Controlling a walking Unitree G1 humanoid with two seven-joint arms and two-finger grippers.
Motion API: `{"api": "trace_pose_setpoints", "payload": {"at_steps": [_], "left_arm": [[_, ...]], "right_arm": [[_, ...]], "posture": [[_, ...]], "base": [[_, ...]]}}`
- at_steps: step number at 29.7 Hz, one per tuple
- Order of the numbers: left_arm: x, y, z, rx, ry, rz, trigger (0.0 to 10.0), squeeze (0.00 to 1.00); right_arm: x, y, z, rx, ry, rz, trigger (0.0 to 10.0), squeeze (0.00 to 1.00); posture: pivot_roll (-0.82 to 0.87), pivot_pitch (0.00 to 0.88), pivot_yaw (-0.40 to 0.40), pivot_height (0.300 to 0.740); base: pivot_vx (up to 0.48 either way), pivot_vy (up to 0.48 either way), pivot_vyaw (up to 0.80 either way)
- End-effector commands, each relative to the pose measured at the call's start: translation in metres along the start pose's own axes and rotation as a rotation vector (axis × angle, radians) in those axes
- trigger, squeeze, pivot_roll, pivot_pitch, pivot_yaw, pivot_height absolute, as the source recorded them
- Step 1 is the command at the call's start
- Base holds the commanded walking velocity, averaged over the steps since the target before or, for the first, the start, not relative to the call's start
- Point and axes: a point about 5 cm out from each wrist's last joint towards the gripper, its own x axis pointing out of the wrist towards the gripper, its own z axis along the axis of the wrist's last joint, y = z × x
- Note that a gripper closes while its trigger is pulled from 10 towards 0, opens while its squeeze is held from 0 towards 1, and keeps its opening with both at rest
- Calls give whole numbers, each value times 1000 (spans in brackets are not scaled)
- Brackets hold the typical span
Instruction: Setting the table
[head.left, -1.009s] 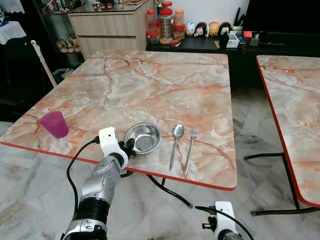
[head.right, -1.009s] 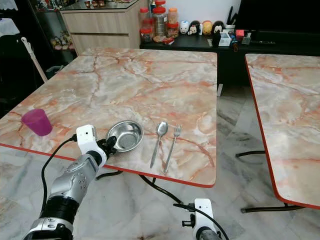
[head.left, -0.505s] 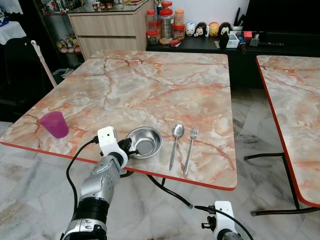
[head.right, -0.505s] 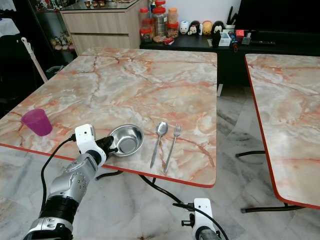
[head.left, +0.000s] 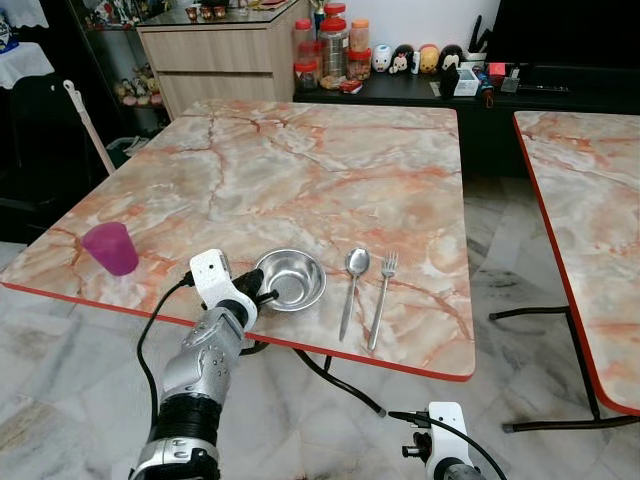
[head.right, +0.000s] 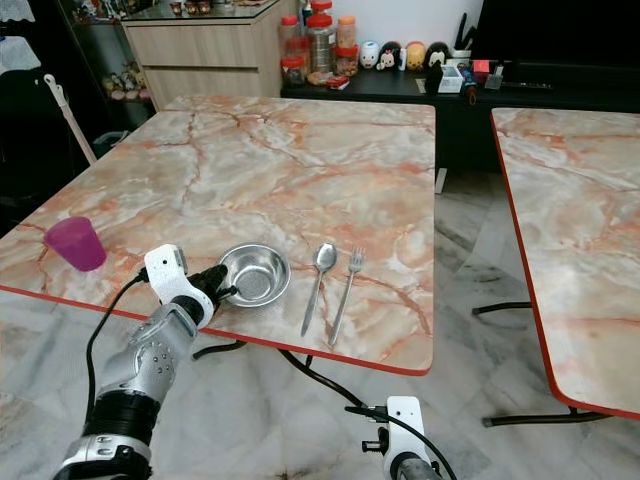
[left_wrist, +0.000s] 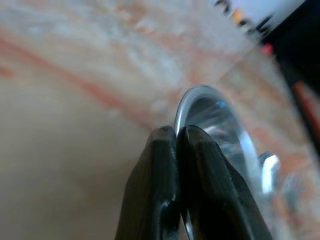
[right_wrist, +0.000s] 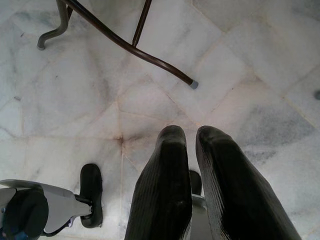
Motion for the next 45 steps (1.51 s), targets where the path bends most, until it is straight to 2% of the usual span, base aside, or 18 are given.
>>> {"api": "trace_pose_setpoints", "payload": {"at_steps": [1,7,8,9,13,20,29,32,45], "left_arm": [[1,-9,16,-42,-76,-43,0,0],[-1,-10,20,-78,-126,-48,0,0],[-1,-10,21,-90,-135,-49,3098,0],[-1,-10,21,-108,-143,-54,10000,0],[0,-14,25,-165,-187,-72,10000,0],[7,-29,40,-183,-282,-86,10000,0],[7,-27,42,-163,-300,-69,10000,0],[7,-25,44,-163,-309,-65,10000,0],[7,-24,51,-156,-333,-57,10000,0]], "right_arm": [[1,3,2,-14,2,13,10000,0],[1,5,2,-22,4,20,10000,0],[1,4,2,-22,4,20,10000,0],[1,4,2,-23,3,20,10000,0],[1,3,4,-22,-1,17,10000,0],[1,0,6,-1,-14,3,10000,0],[1,-5,3,26,10,-26,10000,0],[0,-5,3,17,7,-26,10000,0],[0,-4,3,16,-2,-32,10000,0]], "posture": [[44,0,41,714],[44,0,40,714],[43,0,40,714],[43,0,40,714],[38,0,38,714],[34,0,33,714],[25,0,33,714],[25,0,33,714],[29,0,40,714]], "base": [[0,0,0],[0,0,0],[0,0,0],[0,0,0],[0,0,0],[0,0,0],[0,-339,-119],[0,-444,-596],[0,-387,0]]}}
